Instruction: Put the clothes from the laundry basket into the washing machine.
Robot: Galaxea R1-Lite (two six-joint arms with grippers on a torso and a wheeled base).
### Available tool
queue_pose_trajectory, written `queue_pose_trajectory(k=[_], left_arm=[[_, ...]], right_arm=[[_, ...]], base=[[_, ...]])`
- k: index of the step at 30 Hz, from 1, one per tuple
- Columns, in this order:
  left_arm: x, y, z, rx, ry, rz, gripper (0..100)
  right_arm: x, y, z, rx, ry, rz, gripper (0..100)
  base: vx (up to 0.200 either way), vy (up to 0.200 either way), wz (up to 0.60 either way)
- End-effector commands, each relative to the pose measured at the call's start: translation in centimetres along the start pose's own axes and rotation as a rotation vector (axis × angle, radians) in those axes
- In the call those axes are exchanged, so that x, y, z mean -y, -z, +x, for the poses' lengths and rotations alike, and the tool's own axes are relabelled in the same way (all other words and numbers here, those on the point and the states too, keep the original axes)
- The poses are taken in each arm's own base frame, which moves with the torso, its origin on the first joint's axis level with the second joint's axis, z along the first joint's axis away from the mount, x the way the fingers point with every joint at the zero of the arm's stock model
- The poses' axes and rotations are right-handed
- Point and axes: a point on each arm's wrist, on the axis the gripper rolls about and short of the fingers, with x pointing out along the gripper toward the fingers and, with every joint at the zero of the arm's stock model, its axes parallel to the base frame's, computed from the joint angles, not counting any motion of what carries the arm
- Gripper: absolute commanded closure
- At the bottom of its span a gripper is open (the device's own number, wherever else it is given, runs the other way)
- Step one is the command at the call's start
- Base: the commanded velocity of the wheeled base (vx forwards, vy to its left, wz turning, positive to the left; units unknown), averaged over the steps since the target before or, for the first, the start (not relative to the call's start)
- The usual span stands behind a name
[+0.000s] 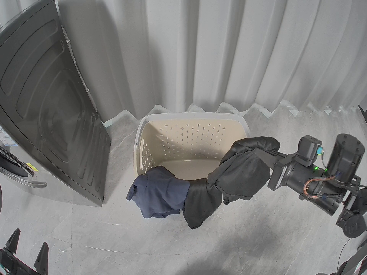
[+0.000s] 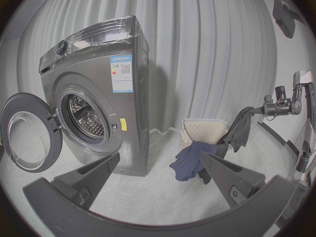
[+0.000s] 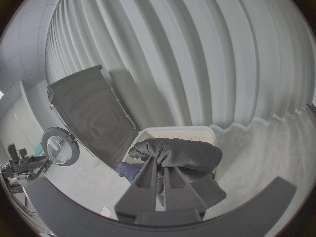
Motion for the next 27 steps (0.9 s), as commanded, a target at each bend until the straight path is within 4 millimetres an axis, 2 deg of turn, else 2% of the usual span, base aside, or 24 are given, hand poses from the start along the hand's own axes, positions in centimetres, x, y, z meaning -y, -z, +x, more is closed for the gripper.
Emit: queue_pose_trajectory(k=[1,8,23,27], left_arm=[[-0.02,0.40,-0.01,0.000,0.000,0.001,0],[-0.02,0.39,0.01,-0.001,-0.001,-0.001,0],[-0.02,0.39,0.01,-0.001,0.000,-0.001,0],[-0.02,0.40,-0.01,0.000,-0.001,-0.001,0]], right_arm=[[-1.41,-3.42,-3.64,0.117,-0.073,-0.013,100],[-1.24,-2.81,-3.85,0.095,-0.068,-0.025,100],[-1.41,-2.67,-3.92,0.096,-0.081,-0.017,100],[-1.41,-2.63,-3.89,0.094,-0.081,-0.017,100]], base=[[0.000,0.000,0.00],[0.000,0.000,0.00],[-0.200,0.000,0.00],[0.000,0.000,0.00]])
